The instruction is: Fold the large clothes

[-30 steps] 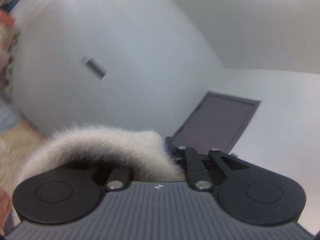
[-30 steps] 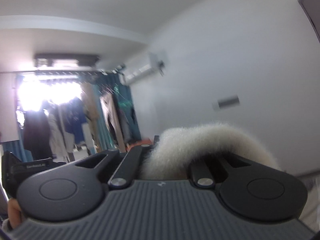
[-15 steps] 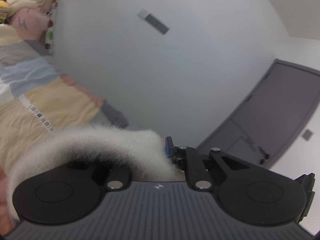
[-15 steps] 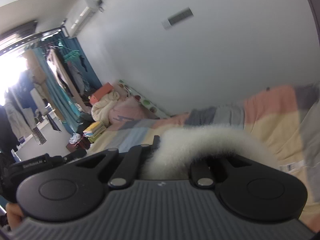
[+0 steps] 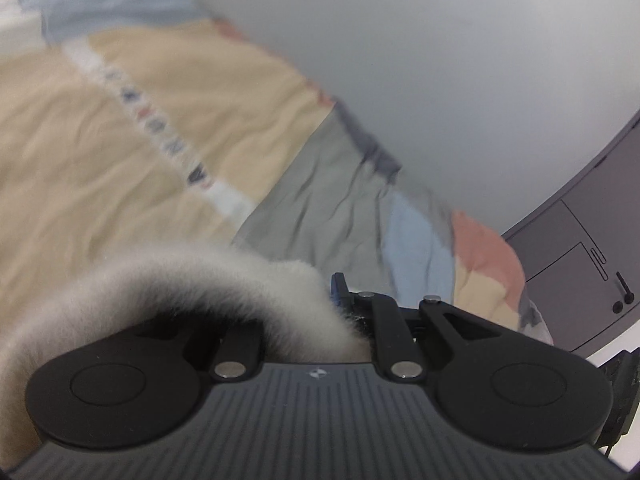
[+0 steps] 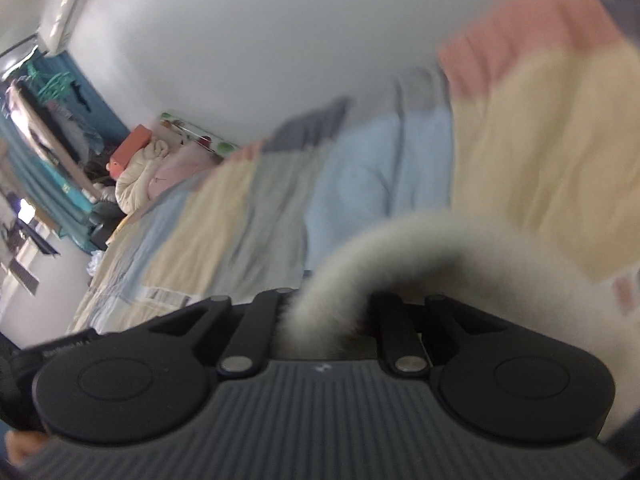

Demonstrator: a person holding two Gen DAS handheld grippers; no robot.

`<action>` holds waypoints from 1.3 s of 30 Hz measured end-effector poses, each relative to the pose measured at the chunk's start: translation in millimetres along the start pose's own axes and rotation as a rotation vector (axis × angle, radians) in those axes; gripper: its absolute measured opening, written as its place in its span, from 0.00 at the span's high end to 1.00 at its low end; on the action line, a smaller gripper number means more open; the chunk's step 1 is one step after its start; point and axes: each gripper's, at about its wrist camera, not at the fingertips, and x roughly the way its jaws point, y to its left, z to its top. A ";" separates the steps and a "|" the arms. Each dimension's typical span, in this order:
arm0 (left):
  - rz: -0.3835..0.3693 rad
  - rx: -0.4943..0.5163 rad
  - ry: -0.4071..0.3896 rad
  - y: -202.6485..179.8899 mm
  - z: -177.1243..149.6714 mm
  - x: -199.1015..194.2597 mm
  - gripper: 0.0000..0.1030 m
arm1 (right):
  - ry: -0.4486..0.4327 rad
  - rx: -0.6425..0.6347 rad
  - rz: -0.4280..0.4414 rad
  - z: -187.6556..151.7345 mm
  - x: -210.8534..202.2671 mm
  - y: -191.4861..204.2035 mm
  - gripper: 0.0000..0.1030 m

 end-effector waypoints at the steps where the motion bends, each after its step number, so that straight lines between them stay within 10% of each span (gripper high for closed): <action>1: -0.008 -0.012 0.003 1.7 -1.8 -1.6 0.84 | 0.004 0.024 0.015 -1.2 0.6 -4.6 0.86; 6: -0.013 0.000 0.004 -4.4 -1.0 -16.2 0.82 | 0.023 0.047 0.035 -0.2 -5.6 -4.6 0.70; 10: -0.023 0.071 -0.007 -28.7 -8.5 -52.6 0.34 | 0.030 0.030 0.097 -1.0 -20.0 7.1 0.21; 39: 0.227 0.382 -0.077 -104.3 -189.6 -358.4 0.32 | -0.049 -0.367 0.033 -135.1 -283.0 107.8 0.22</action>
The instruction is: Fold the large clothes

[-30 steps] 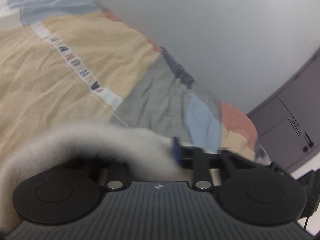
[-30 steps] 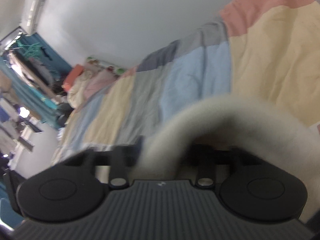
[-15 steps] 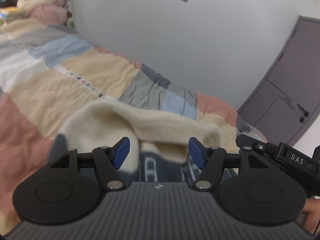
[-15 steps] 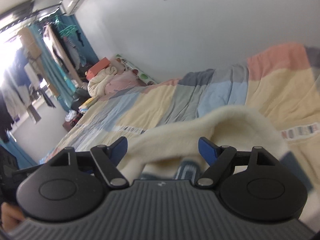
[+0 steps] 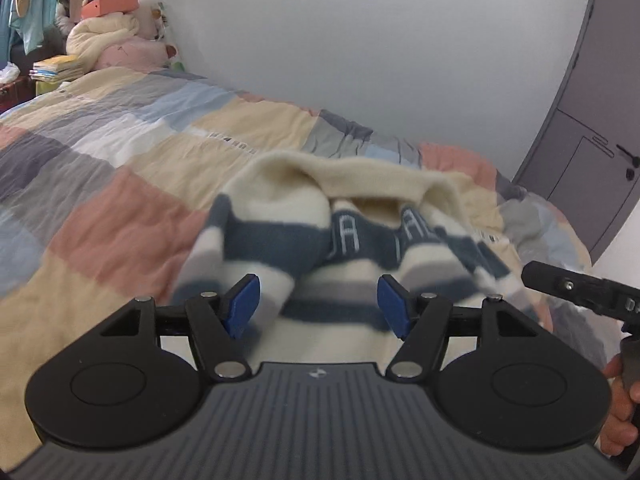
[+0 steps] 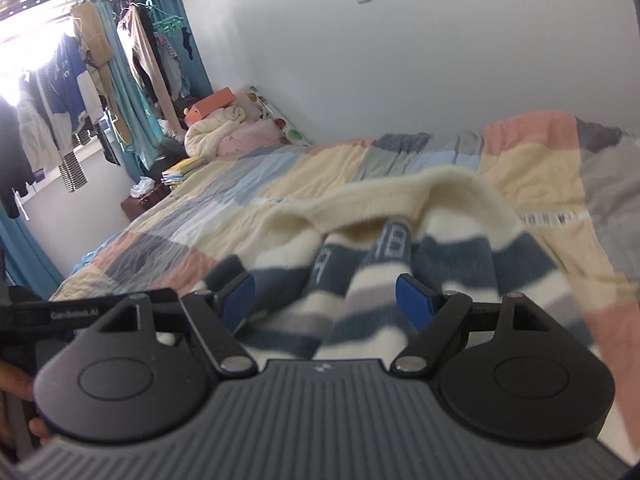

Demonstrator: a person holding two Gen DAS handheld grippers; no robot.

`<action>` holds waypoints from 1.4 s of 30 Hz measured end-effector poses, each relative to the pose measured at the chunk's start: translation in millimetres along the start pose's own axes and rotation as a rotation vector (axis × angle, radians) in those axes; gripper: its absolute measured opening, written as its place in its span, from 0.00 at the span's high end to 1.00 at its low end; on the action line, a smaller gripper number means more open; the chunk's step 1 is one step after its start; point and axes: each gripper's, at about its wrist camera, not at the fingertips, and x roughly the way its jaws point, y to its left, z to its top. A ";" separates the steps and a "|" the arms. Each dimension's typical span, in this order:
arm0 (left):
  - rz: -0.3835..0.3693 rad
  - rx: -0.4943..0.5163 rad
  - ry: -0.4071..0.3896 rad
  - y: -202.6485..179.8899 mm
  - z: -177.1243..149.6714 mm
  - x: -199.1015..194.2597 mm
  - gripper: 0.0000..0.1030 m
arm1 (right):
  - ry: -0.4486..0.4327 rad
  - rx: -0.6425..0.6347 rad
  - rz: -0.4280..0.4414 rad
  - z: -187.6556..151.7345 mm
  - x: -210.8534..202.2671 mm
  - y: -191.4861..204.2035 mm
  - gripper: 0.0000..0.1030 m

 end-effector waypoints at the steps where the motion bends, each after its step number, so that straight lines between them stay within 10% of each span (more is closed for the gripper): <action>1: 0.004 0.022 -0.013 -2.5 -7.8 -7.0 0.32 | 0.005 0.012 -0.003 -5.8 -3.1 -0.5 0.22; 7: 0.034 -0.029 0.004 9.7 -42.7 -8.8 0.32 | 0.021 0.022 -0.118 -42.2 -9.9 1.6 0.23; 22: 0.374 0.050 -0.040 34.7 -52.7 9.6 0.32 | 0.046 0.099 -0.183 -65.7 5.4 -12.8 0.23; 30: 0.315 0.022 0.118 52.1 -55.3 36.2 0.69 | 0.052 0.151 -0.178 -64.8 8.5 -21.9 0.23; 32: 0.321 0.051 0.140 56.0 -47.7 42.3 0.83 | 0.047 0.144 -0.202 -65.4 9.0 -24.3 0.23; 42: 0.347 0.046 0.158 129.0 68.1 27.4 0.86 | 0.053 0.241 -0.185 -65.7 11.5 -43.8 0.23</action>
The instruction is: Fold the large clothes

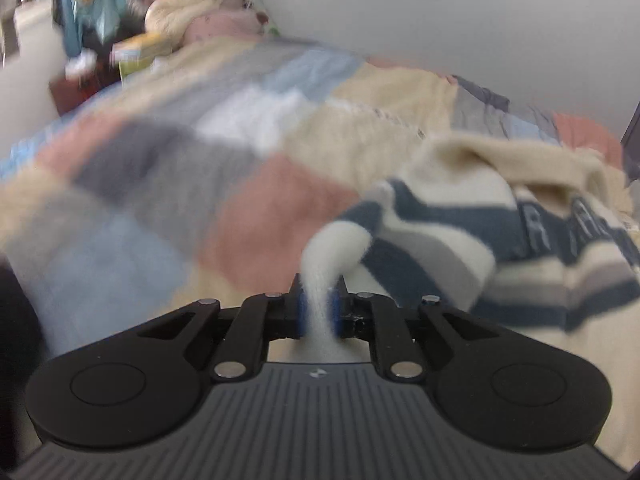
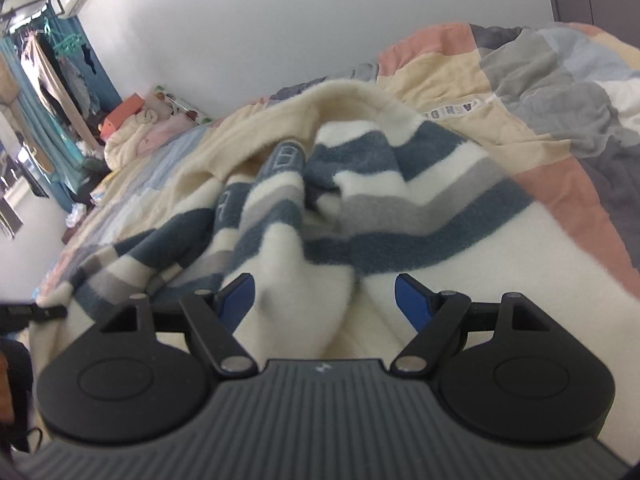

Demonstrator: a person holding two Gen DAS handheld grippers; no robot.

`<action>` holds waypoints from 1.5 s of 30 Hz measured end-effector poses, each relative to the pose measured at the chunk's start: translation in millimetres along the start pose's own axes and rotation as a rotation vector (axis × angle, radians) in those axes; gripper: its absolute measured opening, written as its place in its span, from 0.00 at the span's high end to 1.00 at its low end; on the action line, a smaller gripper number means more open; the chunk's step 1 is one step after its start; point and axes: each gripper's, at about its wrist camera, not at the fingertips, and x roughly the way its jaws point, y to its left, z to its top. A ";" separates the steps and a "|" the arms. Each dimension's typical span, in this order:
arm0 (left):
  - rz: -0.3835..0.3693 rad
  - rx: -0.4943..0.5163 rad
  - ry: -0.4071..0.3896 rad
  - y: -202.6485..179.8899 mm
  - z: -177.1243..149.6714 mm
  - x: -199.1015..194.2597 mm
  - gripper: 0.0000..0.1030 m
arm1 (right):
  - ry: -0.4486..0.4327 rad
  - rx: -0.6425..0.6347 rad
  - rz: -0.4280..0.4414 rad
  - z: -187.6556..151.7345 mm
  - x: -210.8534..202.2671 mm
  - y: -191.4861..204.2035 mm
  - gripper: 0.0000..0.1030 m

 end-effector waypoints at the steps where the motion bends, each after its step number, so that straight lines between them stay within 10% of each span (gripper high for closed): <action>1: 0.025 0.033 -0.011 3.7 18.5 -1.0 0.86 | -0.003 0.002 0.017 1.0 -0.2 0.9 0.23; 10: 0.208 0.162 -0.052 22.1 154.9 51.4 0.86 | 0.007 0.021 0.053 7.8 8.8 5.0 0.23; 25: 0.251 -0.109 0.120 74.3 129.4 258.4 0.85 | 0.057 0.053 0.059 25.2 72.1 -11.6 0.22; 31: 0.239 -0.081 0.103 69.5 121.3 254.2 0.78 | 0.065 0.011 0.044 24.0 85.5 -12.4 0.21; 38: 0.189 -0.092 0.080 48.4 107.6 192.6 0.36 | 0.034 -0.087 0.021 18.1 83.3 -3.0 0.21; 45: 0.003 -0.048 0.019 -10.8 59.7 93.1 0.36 | 0.029 -0.074 0.023 15.9 74.5 -3.0 0.22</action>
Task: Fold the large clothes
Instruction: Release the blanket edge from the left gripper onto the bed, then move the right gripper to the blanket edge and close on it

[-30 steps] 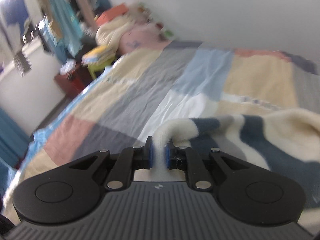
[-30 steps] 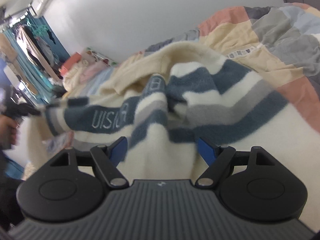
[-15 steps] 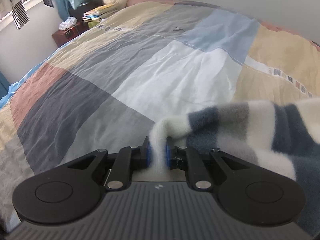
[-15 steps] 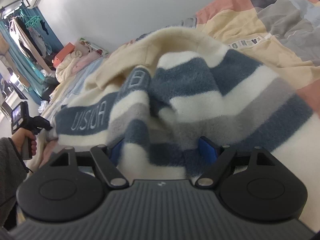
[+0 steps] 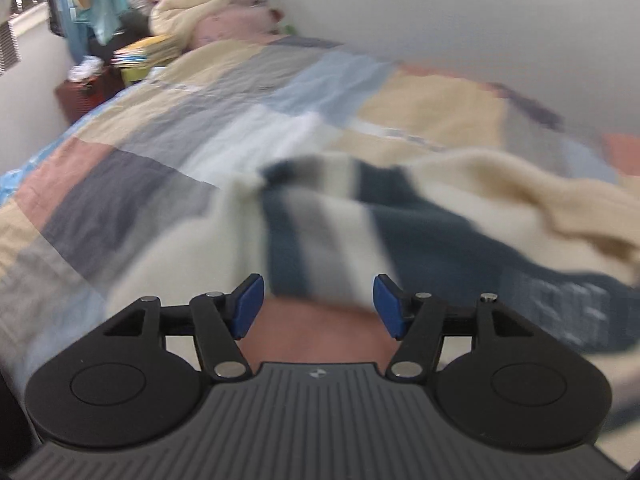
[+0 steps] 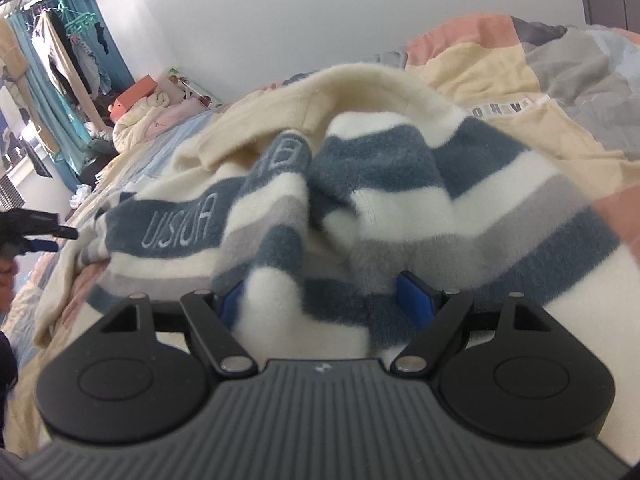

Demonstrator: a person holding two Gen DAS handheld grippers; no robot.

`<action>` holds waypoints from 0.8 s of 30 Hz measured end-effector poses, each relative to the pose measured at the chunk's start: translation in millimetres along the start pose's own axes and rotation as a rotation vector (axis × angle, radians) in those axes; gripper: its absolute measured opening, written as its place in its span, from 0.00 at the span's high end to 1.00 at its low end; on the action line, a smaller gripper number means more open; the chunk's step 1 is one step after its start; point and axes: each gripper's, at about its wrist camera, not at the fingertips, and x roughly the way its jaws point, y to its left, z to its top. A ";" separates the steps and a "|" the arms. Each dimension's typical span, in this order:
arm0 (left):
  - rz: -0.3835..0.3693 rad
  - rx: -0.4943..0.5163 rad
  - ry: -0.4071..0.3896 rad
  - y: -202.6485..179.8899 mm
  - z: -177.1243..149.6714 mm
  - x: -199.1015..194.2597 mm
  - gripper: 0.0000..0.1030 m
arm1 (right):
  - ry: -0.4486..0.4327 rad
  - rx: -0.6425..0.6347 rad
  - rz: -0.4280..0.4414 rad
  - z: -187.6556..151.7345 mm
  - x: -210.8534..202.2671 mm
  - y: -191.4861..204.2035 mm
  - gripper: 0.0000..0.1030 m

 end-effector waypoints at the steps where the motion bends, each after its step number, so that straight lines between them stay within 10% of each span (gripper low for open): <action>1: -0.041 0.003 0.006 -10.2 -10.1 -13.6 0.36 | 0.002 -0.009 -0.004 -1.3 -2.0 2.7 0.22; 11: -0.393 0.041 -0.005 -114.6 -123.5 -110.3 0.36 | 0.080 -0.007 0.017 -32.6 -58.0 17.0 0.24; 24: -0.382 0.062 0.015 -145.1 -197.9 -83.7 0.36 | 0.031 0.045 -0.089 -36.3 -80.9 1.5 0.24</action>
